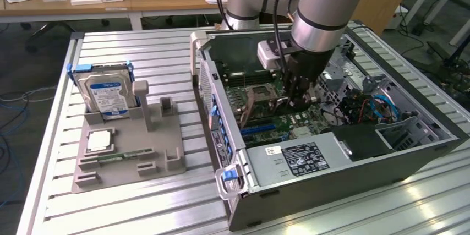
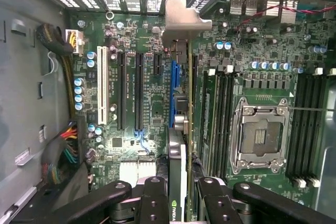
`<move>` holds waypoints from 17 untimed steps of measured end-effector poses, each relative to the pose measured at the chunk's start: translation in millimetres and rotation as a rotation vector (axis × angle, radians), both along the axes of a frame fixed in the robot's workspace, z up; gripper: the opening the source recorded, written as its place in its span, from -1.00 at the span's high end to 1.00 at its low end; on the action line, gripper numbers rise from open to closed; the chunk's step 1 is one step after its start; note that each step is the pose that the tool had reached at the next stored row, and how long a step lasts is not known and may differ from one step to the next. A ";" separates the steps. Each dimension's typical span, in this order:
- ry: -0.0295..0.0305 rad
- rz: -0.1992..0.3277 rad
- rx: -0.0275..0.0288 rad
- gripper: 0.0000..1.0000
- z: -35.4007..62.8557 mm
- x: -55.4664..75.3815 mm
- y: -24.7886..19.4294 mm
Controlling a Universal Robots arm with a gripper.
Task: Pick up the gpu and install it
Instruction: 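Insert the gpu into the slot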
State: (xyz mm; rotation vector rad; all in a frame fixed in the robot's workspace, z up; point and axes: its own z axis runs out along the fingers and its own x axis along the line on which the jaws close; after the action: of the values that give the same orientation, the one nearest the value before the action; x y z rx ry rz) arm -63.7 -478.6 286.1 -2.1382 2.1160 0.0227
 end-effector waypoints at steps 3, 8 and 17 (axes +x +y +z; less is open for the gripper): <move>0.0001 0.000 -0.0002 0.47 0.1 0.0 0.0; 0.0001 0.000 -0.0001 0.47 -1.0 -4.5 0.1; 0.0001 0.000 -0.0003 0.47 -9.6 -5.6 0.2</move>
State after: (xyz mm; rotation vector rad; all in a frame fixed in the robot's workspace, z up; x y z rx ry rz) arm -69.3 -478.4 276.5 -2.1384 2.1162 0.0226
